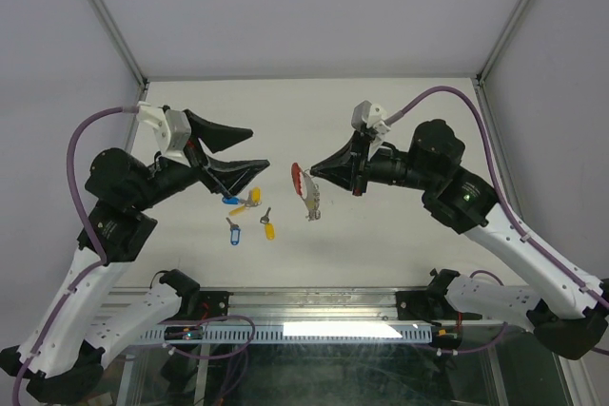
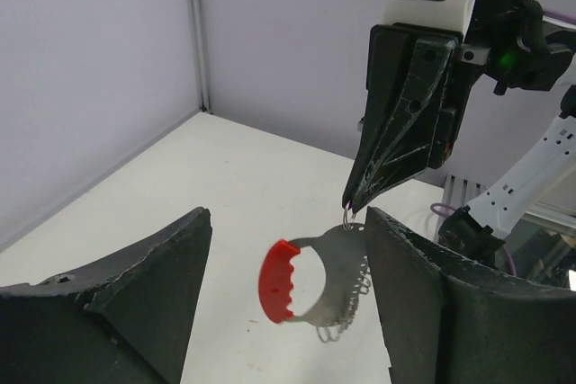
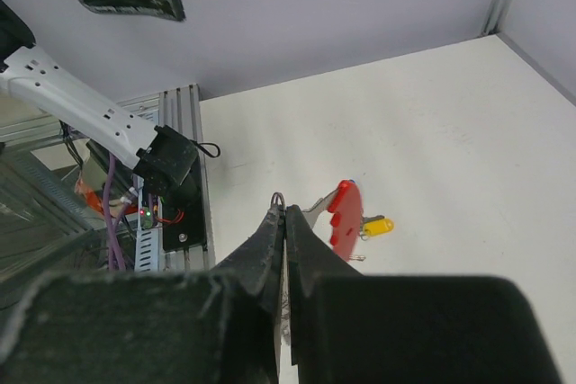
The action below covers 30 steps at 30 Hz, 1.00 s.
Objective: Put the keys on the keyring
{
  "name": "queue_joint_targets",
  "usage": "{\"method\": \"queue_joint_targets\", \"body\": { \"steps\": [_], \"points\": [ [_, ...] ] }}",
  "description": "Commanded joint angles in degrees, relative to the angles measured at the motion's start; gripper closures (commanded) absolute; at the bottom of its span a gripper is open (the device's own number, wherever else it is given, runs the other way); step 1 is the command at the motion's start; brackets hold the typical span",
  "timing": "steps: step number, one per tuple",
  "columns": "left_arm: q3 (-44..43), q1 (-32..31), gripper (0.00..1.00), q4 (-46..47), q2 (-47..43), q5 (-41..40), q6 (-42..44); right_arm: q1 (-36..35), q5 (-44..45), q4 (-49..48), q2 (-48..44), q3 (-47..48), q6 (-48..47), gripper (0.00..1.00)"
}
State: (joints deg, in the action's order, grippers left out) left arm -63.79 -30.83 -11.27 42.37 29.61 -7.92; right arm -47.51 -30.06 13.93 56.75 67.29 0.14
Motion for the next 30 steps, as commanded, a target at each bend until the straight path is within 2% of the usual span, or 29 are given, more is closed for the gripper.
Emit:
{"method": "queue_joint_targets", "body": {
  "steps": [1, 6, 12, 21, 30],
  "points": [
    [2.0, -0.8, 0.33, 4.8, 0.3, 3.3, -0.6, -0.4, -3.8, -6.7, -0.2, 2.7, 0.5, 1.00],
    [3.4, -1.5, 0.37, 6.8, -1.1, 4.1, -0.6, -0.6, -5.9, -10.8, -1.6, 0.6, 1.1, 1.00],
    [6.1, -2.8, 0.48, 12.0, -0.8, 7.7, -3.8, -0.7, -7.4, -14.7, -2.9, -1.2, 2.4, 1.00],
    [7.5, -6.7, 0.51, 16.8, 0.6, 10.4, -5.0, -0.9, -8.7, -20.3, -2.3, -2.5, 5.8, 1.00],
    [7.4, -10.5, 0.61, 17.5, 3.1, 10.0, -4.1, -1.3, -9.3, -22.4, -2.0, -2.9, 7.3, 1.00]
  ]
}}
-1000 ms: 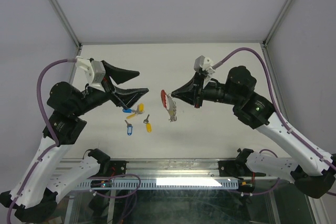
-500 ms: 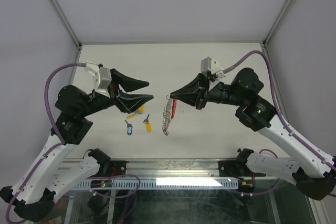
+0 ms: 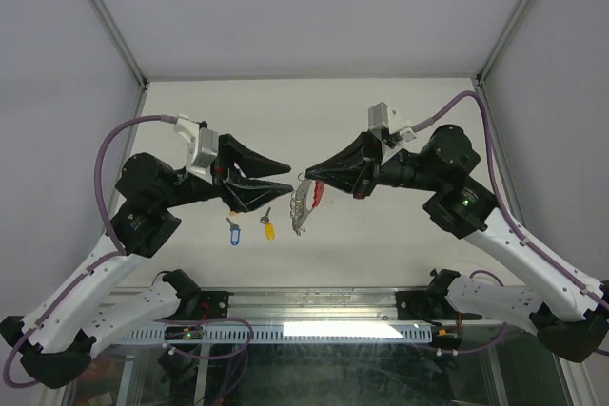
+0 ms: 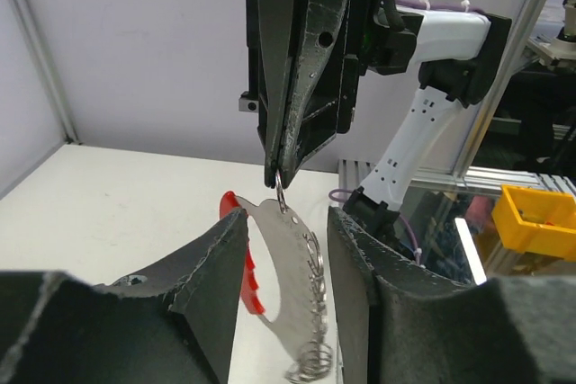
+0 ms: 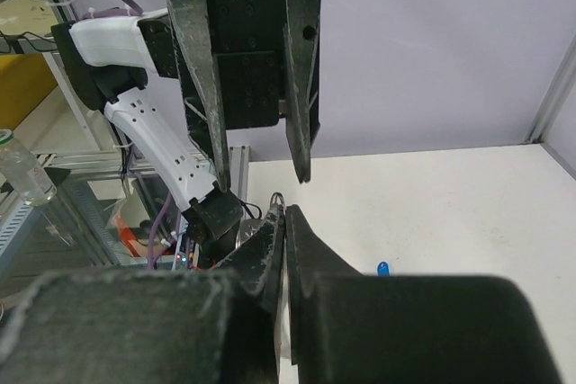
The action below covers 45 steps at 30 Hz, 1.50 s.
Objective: Put the keys on the keyring
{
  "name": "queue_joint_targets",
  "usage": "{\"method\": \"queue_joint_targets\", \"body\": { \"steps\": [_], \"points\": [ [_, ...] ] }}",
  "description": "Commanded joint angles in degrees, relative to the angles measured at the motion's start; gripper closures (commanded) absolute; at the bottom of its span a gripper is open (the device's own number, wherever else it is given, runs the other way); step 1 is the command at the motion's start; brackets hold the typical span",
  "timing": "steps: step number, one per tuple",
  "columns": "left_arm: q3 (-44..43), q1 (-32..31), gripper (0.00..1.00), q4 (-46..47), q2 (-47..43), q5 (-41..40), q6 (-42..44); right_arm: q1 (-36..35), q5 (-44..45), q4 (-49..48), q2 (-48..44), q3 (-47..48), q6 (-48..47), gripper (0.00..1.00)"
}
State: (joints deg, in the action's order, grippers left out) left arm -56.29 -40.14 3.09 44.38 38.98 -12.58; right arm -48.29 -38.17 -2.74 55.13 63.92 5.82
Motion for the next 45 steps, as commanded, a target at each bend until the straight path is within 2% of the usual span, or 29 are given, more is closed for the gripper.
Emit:
{"method": "queue_joint_targets", "body": {
  "steps": [1, 11, 19, 24, 29, 30, 34, 37, 45],
  "points": [
    [-0.1, -1.4, 0.61, 3.1, 1.5, 0.4, 0.7, -0.5, -1.3, -5.9, -0.4, 0.4, 1.6, 1.00],
    [-1.1, -3.7, 0.68, 3.2, 3.3, -1.6, 1.9, -0.8, -2.1, -6.0, 0.1, 0.2, 1.5, 1.00],
    [-1.4, -4.8, 0.85, 3.2, 4.3, -2.2, 2.5, -1.0, -2.0, -6.0, 0.4, -0.1, 1.3, 1.00],
    [-1.5, -5.0, 1.00, 3.2, 4.2, -3.2, 2.6, -1.0, -2.0, -4.5, 0.3, -0.1, 0.4, 1.00],
    [-1.4, -5.0, 1.00, 3.0, 3.4, -4.8, 2.9, -1.1, -1.8, -1.0, -0.6, 0.4, -1.2, 1.00],
    [-1.4, -5.0, 1.00, 3.0, 3.3, -4.9, 3.0, -1.1, -1.6, -0.2, -1.0, 0.5, -1.5, 0.99],
    [-1.5, -5.0, 1.00, 2.6, 3.1, -4.8, 4.0, -1.0, -0.2, 1.5, -3.4, 0.6, -2.4, 0.83],
    [-1.9, -5.0, 1.00, 2.5, 3.1, -3.6, 5.0, -1.1, 0.7, 1.9, -5.5, 0.2, -2.6, 0.76],
    [-2.6, -5.0, 1.00, 5.8, 3.3, 3.5, 5.6, -1.1, 3.4, -2.5, -12.0, -4.1, -3.4, 0.68]
  ]
}}
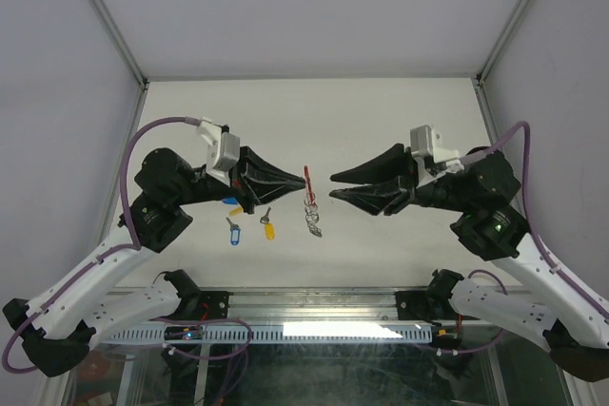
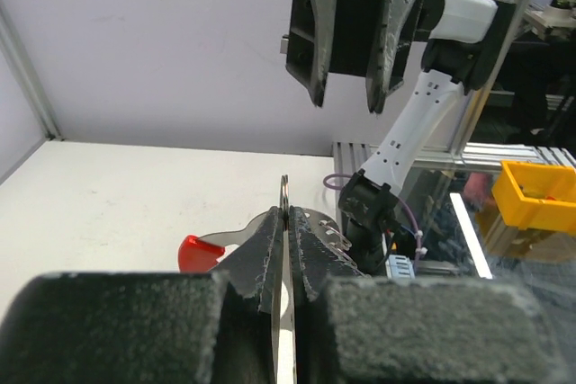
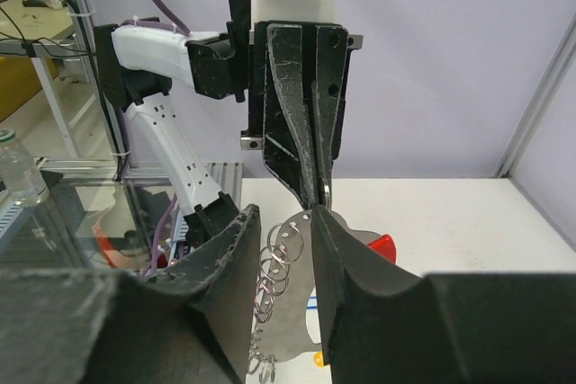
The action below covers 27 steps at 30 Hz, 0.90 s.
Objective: Put the keys on the keyring
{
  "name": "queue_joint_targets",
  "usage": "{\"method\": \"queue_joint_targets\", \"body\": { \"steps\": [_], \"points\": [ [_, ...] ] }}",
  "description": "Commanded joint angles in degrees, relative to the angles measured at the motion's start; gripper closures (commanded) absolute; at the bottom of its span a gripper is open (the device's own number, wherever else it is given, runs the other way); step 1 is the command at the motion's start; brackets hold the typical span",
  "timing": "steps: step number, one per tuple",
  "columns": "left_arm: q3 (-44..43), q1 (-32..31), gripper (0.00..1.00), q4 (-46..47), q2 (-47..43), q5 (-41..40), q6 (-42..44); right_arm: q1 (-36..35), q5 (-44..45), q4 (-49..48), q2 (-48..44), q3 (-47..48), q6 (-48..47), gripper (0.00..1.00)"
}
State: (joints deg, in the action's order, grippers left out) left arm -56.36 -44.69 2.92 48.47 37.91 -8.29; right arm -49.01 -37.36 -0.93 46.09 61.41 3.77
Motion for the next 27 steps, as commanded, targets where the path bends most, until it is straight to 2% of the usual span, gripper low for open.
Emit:
{"method": "queue_joint_targets", "body": {
  "steps": [1, 6, 13, 20, 27],
  "points": [
    [-2.4, -0.4, 1.00, 6.9, -0.8, 5.3, 0.9, -0.4, 2.7, -5.1, -3.4, -2.2, -1.3, 0.68],
    [-1.9, -0.4, 1.00, 11.2, -0.8, 7.6, -1.2, -0.4, 0.4, -10.7, -3.4, -4.5, -0.6, 0.67],
    [-3.5, -0.5, 1.00, 9.3, -0.1, 7.0, -0.3, -0.4, -1.7, -15.1, -0.5, -6.1, -1.6, 0.67],
    [-13.3, -0.5, 1.00, -10.0, 3.9, -9.4, 8.6, -0.4, 3.1, -14.7, -2.0, -7.5, -7.2, 0.72],
    [-13.0, -0.4, 1.00, -13.0, 1.8, -19.7, 13.5, -0.4, 7.6, -7.9, -4.0, -6.7, -10.2, 0.74]
  ]
}}
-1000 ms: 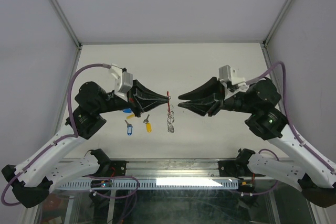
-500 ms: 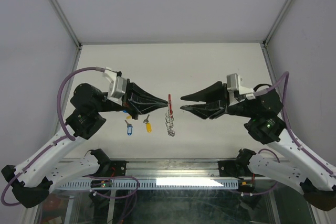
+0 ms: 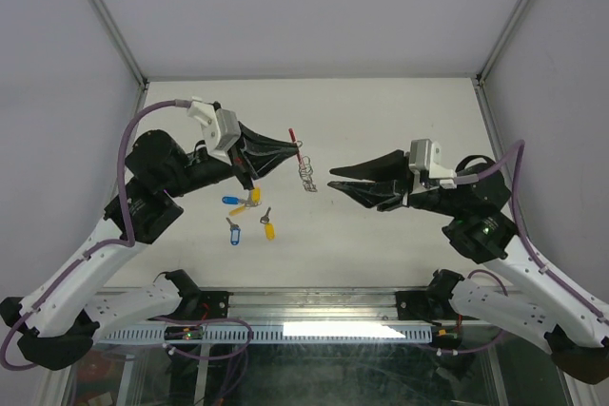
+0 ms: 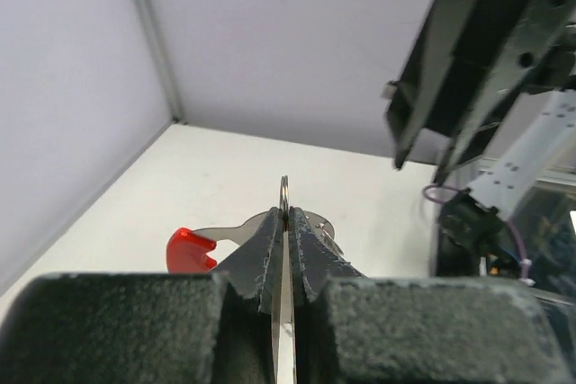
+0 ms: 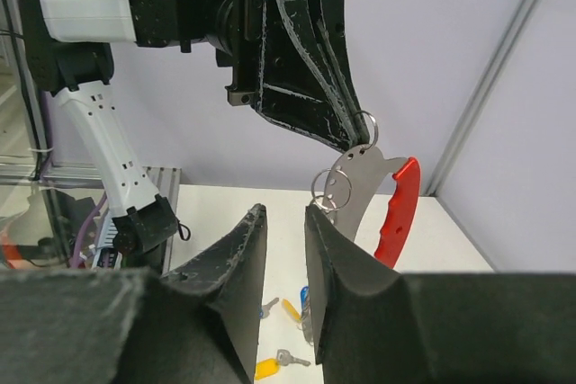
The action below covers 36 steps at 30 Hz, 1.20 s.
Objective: Put the keys on the keyring
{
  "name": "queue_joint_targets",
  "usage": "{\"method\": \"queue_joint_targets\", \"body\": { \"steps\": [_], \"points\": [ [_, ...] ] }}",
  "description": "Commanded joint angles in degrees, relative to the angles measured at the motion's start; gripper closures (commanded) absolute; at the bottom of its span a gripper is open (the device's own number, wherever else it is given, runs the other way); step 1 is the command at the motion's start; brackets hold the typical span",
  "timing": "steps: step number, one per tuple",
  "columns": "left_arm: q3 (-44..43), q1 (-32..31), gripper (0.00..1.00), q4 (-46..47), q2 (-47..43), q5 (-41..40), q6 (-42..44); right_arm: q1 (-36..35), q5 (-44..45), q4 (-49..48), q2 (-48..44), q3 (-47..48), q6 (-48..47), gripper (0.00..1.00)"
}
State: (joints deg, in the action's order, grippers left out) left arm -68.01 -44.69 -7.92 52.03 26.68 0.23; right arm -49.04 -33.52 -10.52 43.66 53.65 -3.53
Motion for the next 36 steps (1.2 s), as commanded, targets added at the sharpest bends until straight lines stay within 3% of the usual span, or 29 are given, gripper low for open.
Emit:
{"method": "queue_joint_targets", "body": {
  "steps": [1, 7, 13, 21, 32, 36],
  "points": [
    [-1.6, -0.5, 1.00, -2.7, -1.7, -9.5, 5.4, -0.4, 3.8, 2.0, -1.9, 0.8, -3.1, 0.74],
    [-1.7, -0.5, 1.00, -4.5, -1.4, -7.2, 12.5, -0.3, 3.6, 3.6, -3.1, 0.0, -8.2, 0.74],
    [-0.7, -0.5, 1.00, -4.2, -2.6, -2.3, 25.3, -0.4, 1.4, 4.8, -2.9, 0.1, -16.1, 0.74],
    [10.3, -0.4, 1.00, 4.1, -9.5, 7.8, 47.3, -0.3, -1.0, 7.6, -2.1, 1.1, -25.0, 0.75],
    [14.4, -0.4, 1.00, 9.6, -10.5, 16.5, 46.0, -1.1, -6.6, 11.2, 1.9, 4.7, -30.1, 0.75],
    [16.9, -0.5, 1.00, 14.5, -11.3, 17.9, 43.0, -3.4, -5.8, 8.0, 2.2, 4.1, -30.0, 0.76]
  ]
}}
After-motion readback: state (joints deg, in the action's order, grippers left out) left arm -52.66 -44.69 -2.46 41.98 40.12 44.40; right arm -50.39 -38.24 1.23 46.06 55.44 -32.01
